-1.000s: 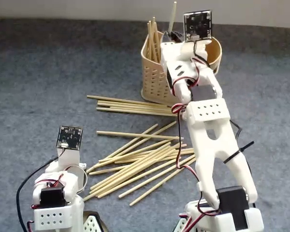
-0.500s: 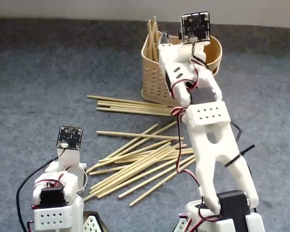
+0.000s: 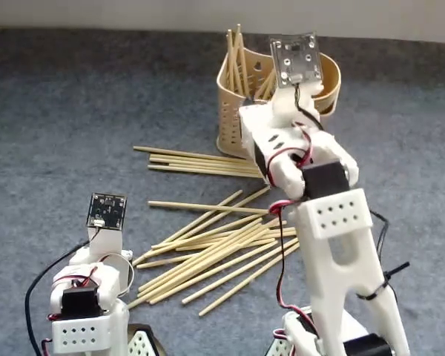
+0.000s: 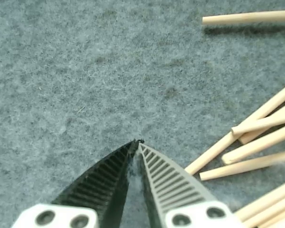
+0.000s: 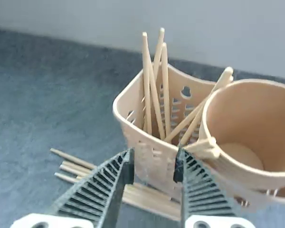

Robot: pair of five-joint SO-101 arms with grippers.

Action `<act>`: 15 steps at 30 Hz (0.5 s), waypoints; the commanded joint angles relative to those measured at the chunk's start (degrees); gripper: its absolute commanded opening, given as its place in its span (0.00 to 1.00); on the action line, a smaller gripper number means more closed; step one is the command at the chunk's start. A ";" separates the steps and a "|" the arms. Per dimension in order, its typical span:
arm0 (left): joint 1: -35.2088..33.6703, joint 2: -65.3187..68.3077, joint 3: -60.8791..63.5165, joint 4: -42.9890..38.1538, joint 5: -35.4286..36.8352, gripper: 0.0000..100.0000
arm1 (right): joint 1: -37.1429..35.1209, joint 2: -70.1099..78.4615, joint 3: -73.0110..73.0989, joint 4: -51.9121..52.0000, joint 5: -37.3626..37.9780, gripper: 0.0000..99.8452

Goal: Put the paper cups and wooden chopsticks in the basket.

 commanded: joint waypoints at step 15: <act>-0.40 -0.48 1.10 0.09 -0.18 0.02 | -0.40 -8.22 6.46 34.68 -25.41 0.15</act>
